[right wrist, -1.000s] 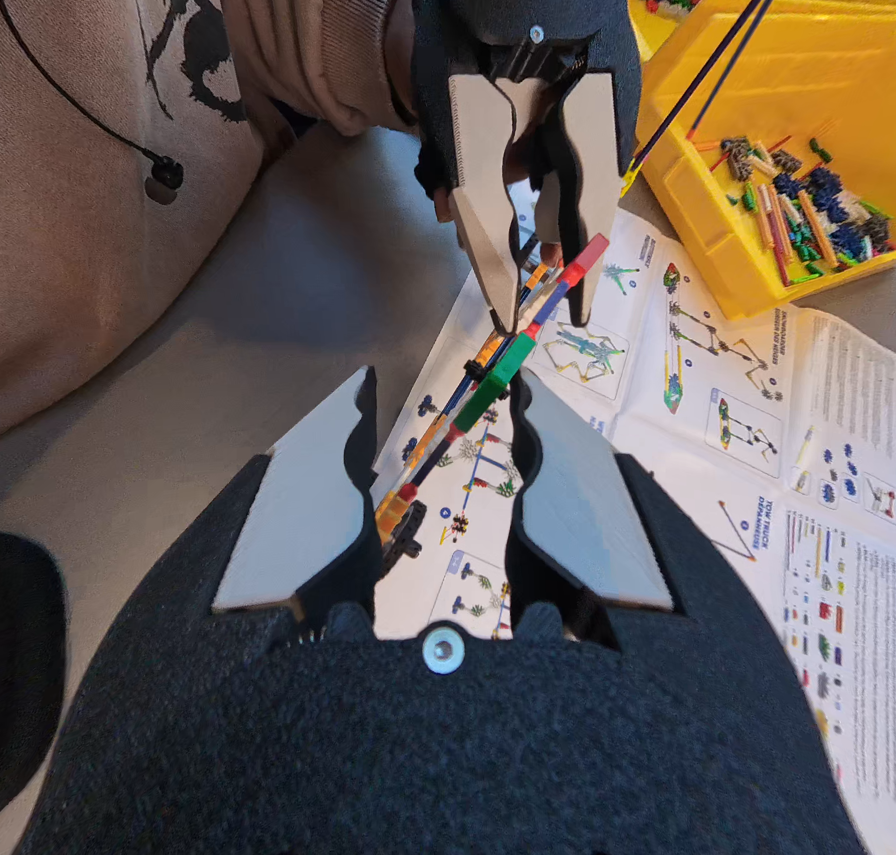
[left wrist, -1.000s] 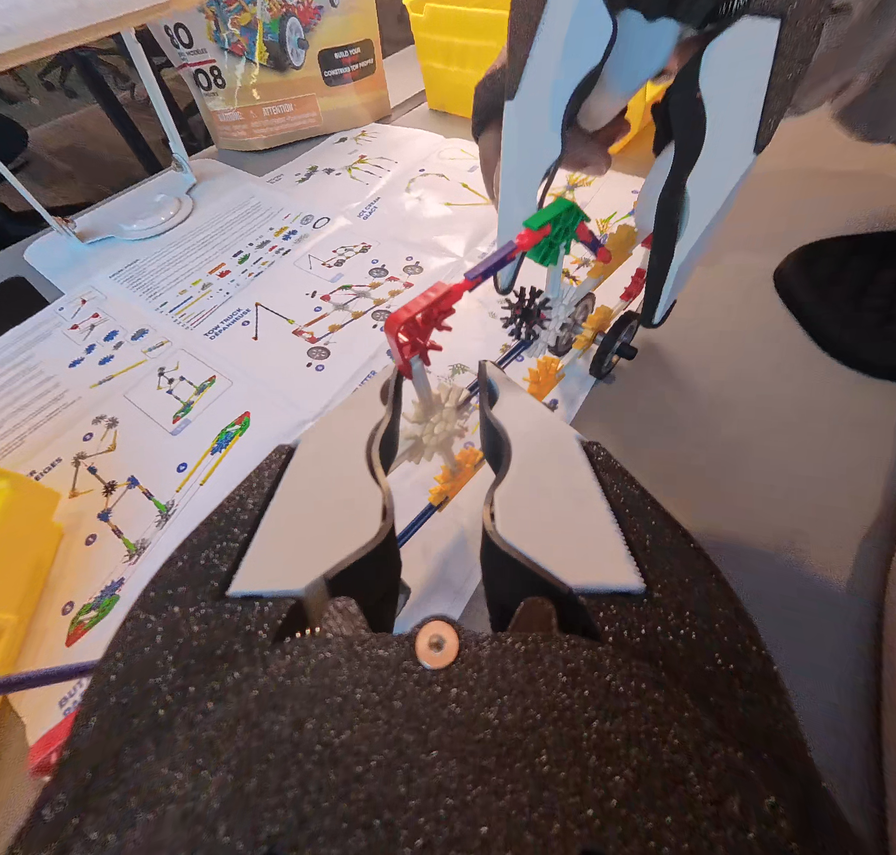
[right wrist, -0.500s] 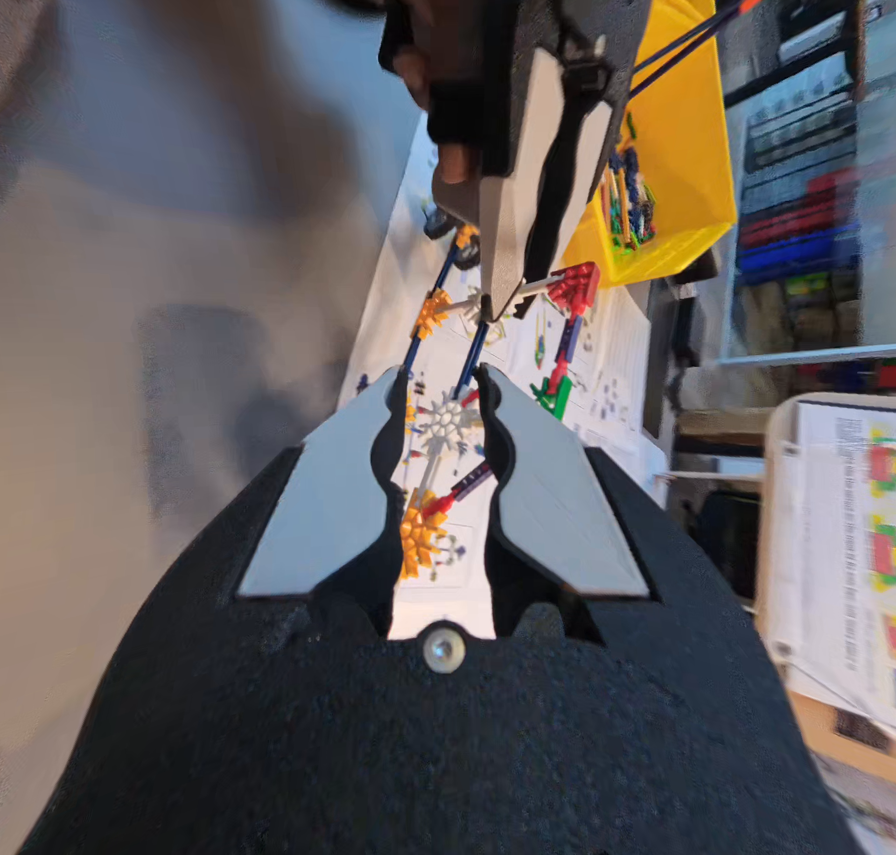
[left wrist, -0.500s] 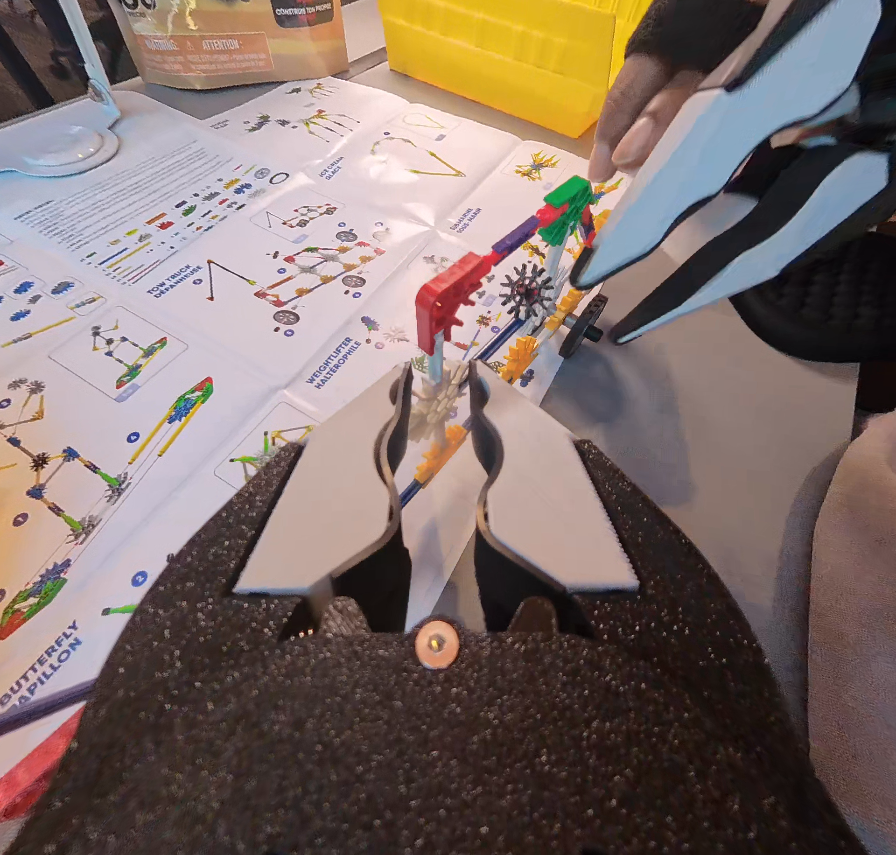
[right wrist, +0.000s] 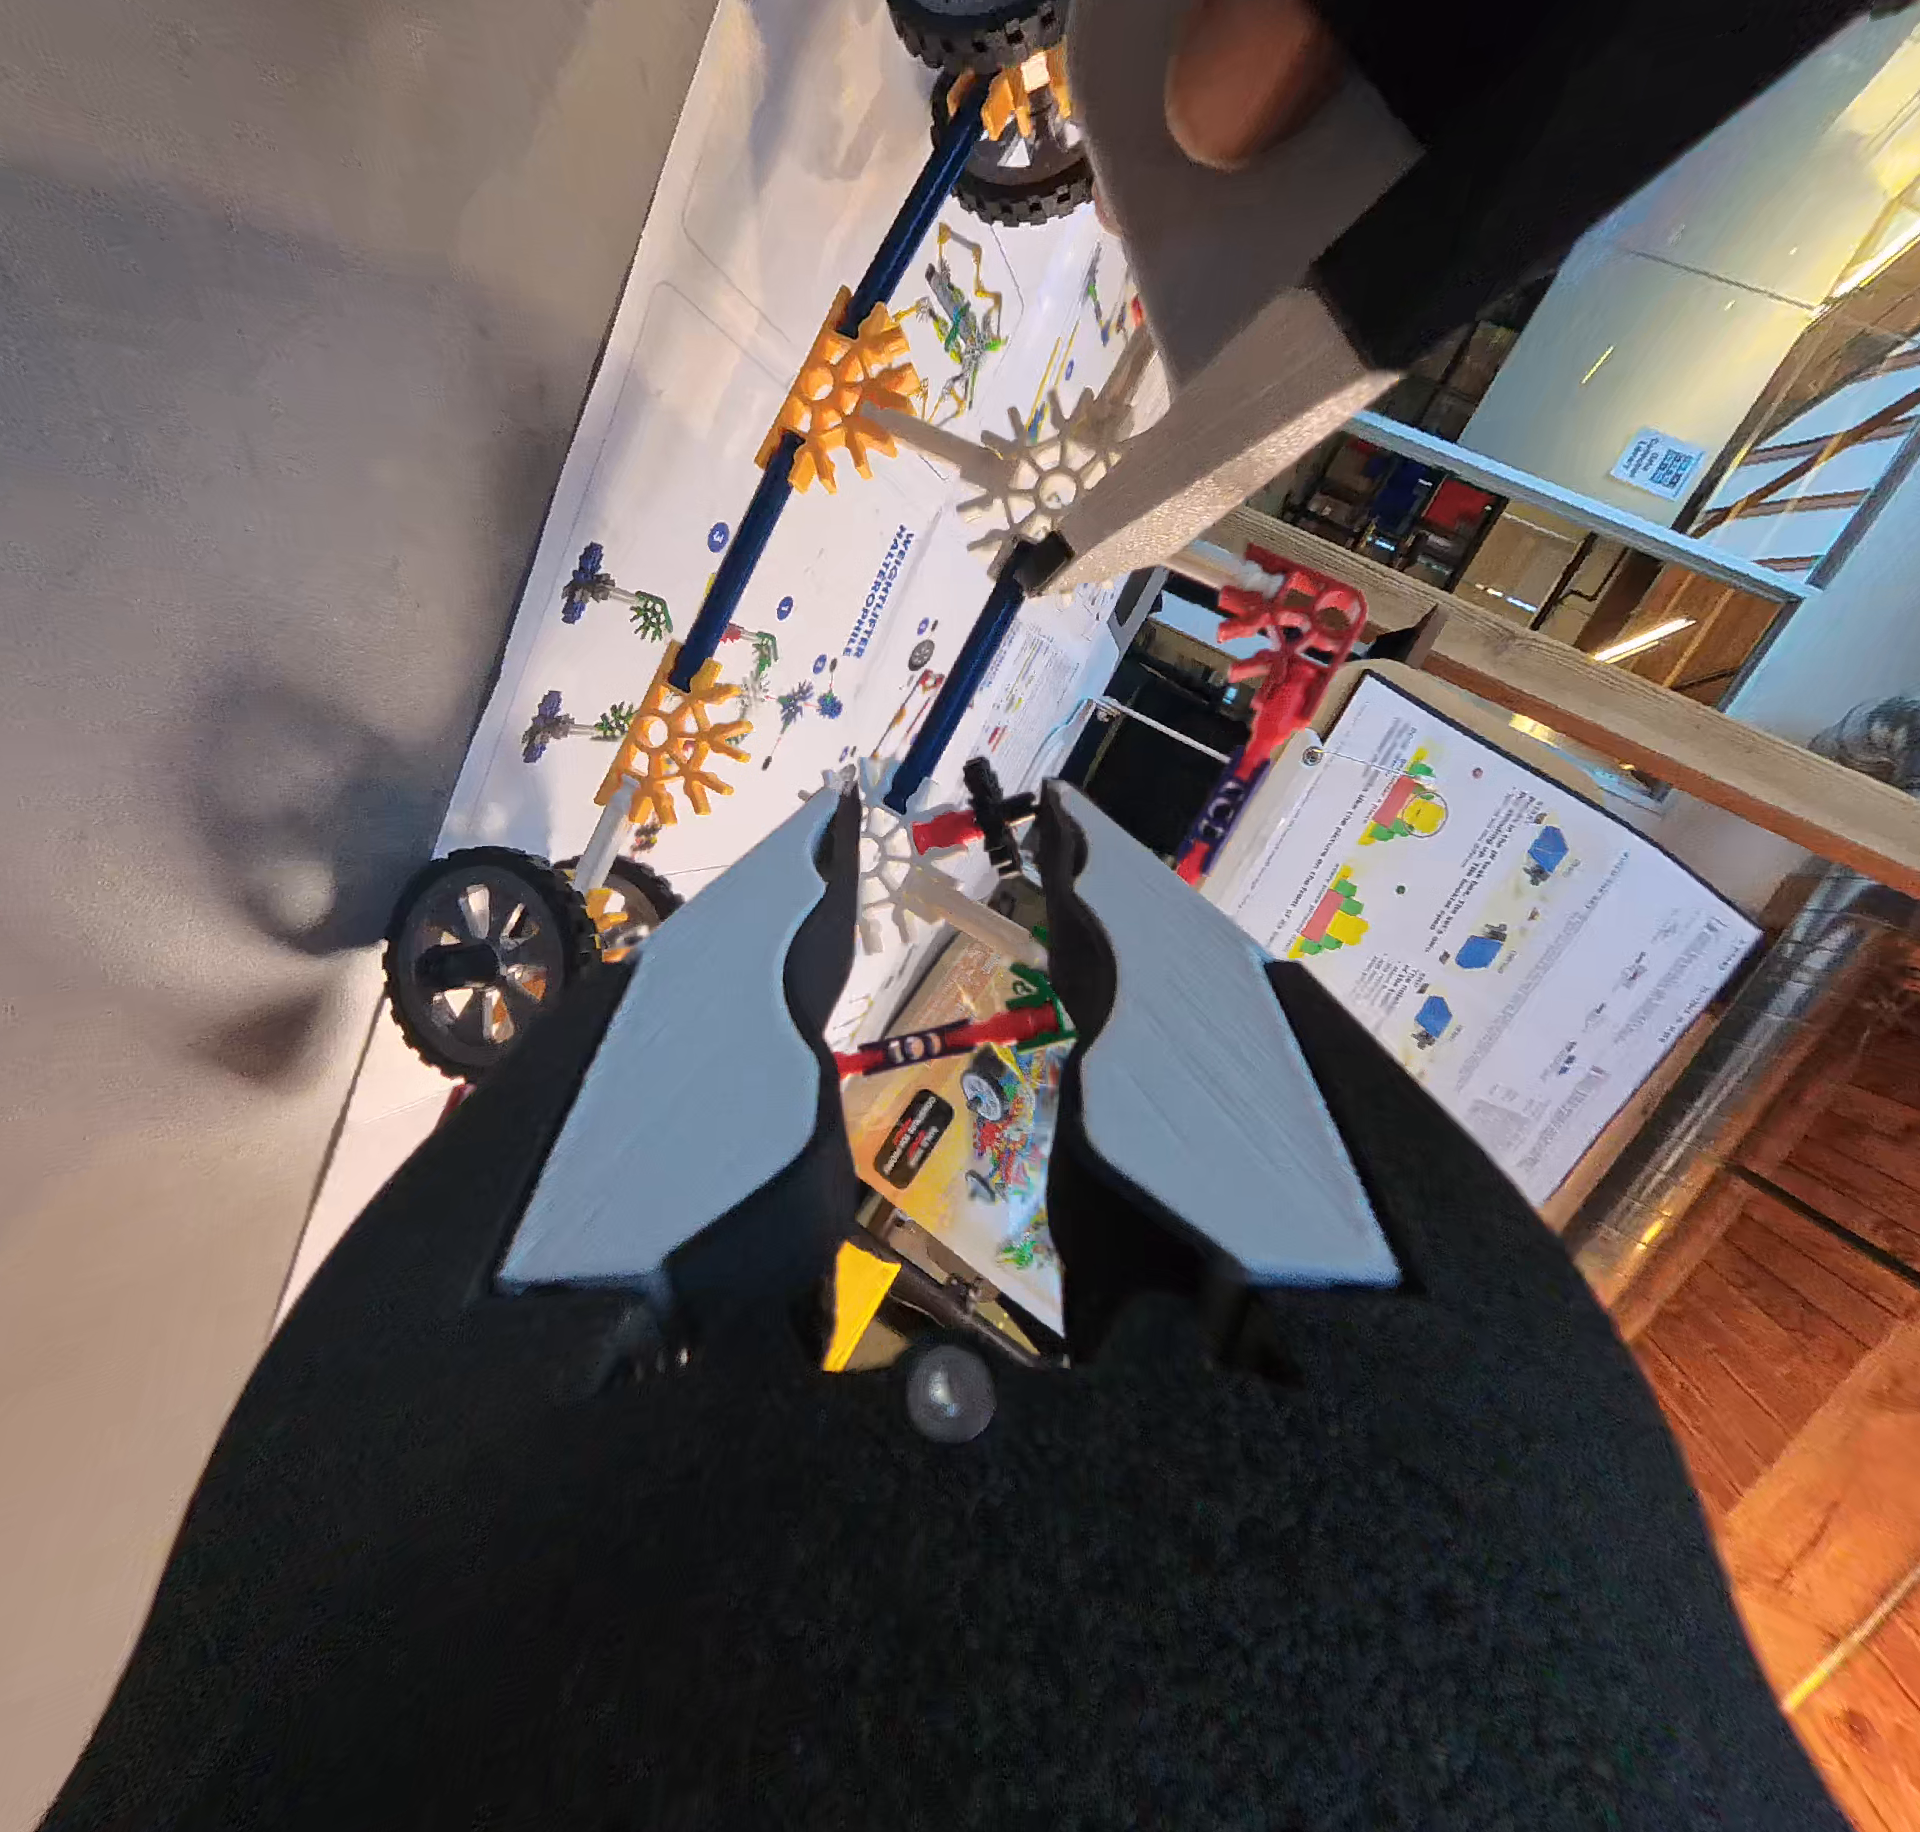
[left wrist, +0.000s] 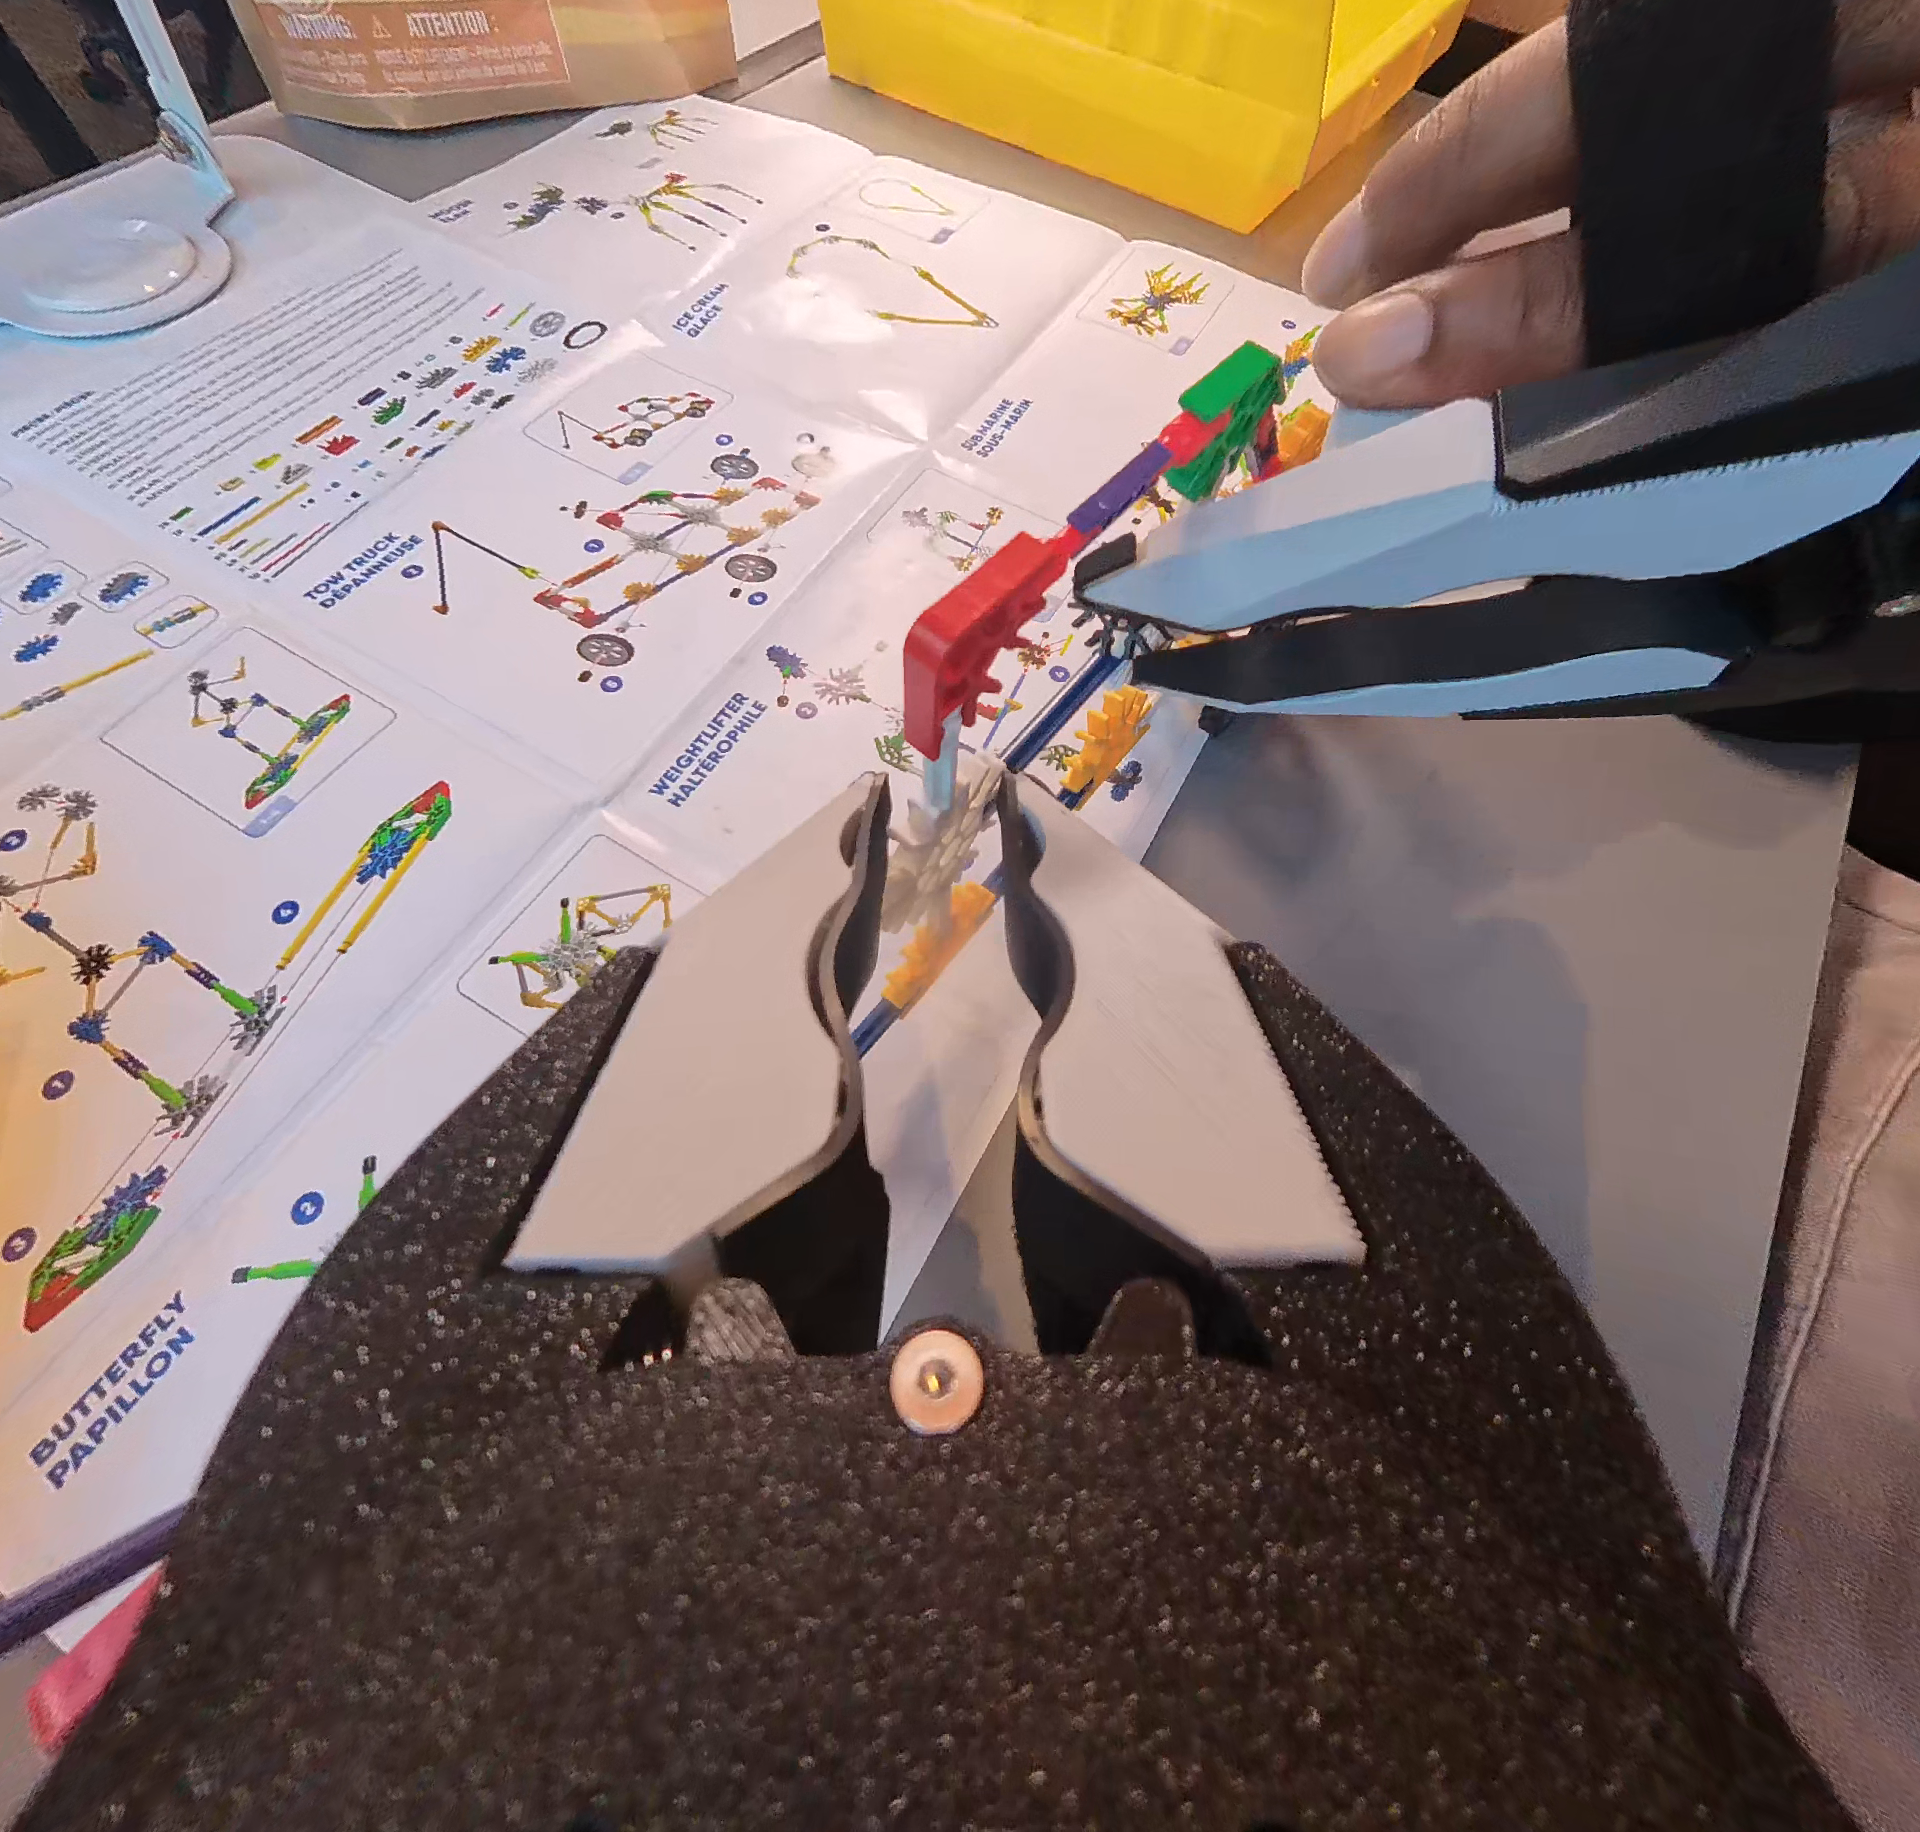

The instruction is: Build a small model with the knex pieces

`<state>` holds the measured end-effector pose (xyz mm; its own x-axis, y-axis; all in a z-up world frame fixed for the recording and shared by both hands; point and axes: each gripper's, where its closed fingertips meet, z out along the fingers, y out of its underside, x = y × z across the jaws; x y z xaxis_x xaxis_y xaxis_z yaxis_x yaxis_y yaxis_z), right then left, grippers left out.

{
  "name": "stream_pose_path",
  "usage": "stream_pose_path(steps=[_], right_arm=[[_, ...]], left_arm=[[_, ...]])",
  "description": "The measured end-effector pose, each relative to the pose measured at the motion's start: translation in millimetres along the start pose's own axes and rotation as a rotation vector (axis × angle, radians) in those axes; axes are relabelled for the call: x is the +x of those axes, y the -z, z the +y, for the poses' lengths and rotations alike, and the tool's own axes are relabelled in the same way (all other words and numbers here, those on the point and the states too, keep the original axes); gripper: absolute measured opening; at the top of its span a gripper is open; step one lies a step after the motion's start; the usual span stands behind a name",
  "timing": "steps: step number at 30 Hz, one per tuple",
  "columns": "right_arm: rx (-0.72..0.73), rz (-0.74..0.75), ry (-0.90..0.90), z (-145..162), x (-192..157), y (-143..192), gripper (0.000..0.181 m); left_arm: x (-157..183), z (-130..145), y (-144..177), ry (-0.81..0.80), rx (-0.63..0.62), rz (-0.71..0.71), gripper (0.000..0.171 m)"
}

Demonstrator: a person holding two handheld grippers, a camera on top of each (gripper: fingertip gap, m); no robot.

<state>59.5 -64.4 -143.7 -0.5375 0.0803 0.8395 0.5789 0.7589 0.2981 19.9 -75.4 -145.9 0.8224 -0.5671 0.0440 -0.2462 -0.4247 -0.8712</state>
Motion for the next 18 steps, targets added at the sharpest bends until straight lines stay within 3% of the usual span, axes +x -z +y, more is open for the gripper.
stream_pose_path(steps=[18], right_arm=[[-0.106,0.002,0.195,7.6,-3.9,0.1,0.023]], left_arm=[[4.3,0.0,-5.2,-0.017,0.01,0.0,0.013]])
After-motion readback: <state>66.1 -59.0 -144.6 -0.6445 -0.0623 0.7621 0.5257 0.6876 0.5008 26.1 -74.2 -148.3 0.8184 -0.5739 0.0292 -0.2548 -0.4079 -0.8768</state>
